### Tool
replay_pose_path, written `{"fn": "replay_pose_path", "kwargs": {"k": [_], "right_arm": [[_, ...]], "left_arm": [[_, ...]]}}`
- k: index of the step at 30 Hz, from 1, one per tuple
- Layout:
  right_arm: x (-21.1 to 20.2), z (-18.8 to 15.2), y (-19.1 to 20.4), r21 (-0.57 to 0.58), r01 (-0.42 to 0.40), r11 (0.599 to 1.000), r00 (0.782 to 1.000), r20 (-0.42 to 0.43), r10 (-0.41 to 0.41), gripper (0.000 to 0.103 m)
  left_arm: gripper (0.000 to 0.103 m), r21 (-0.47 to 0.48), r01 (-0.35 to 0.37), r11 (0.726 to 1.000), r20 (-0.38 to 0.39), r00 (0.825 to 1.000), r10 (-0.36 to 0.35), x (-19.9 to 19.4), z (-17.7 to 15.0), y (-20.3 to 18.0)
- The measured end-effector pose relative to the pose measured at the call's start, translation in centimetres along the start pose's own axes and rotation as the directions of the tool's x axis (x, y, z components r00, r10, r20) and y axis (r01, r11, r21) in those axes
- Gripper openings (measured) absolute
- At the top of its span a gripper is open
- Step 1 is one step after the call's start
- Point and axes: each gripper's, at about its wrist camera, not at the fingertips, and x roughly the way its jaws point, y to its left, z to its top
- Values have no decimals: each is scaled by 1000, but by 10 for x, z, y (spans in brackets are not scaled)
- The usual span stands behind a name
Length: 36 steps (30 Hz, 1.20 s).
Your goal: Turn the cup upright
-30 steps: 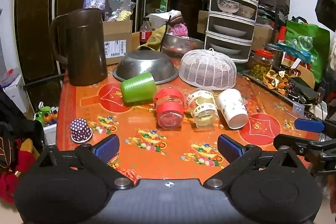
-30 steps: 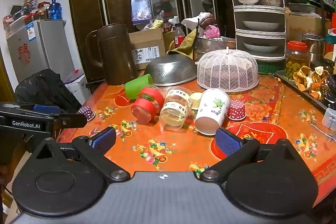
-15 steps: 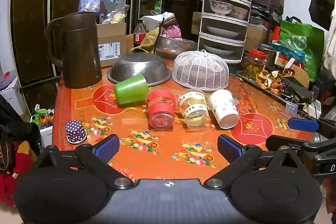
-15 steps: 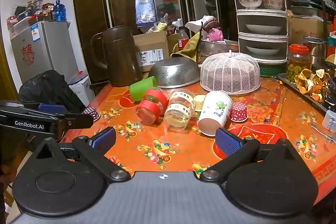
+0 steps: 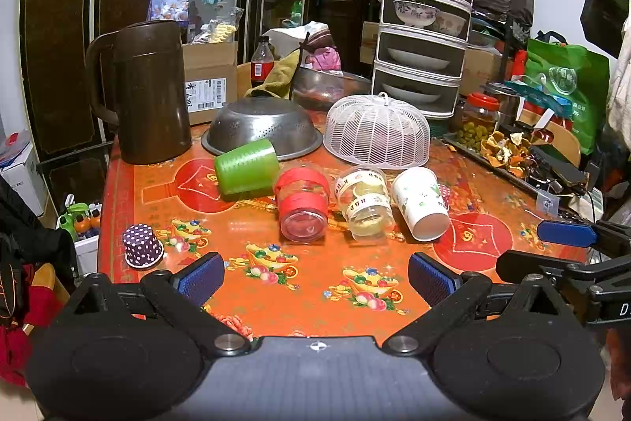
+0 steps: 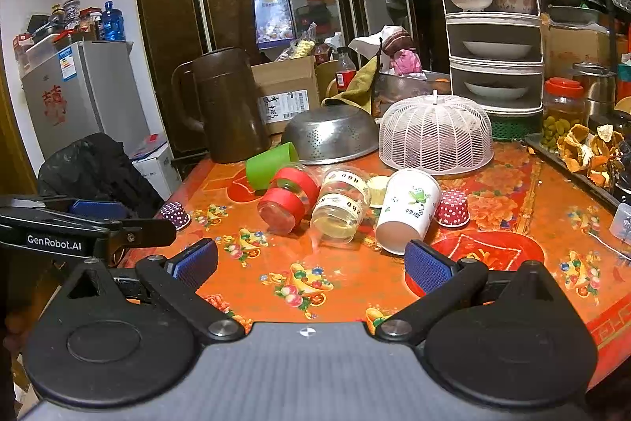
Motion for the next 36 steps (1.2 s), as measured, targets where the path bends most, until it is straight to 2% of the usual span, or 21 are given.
{"fn": "replay_pose_path", "kwargs": {"k": [36], "right_arm": [[-3, -3, -4, 12, -8, 1000, 1000, -10, 8, 102]], "left_arm": [[101, 2, 14, 1000, -14, 1000, -14, -1, -2, -7]]}}
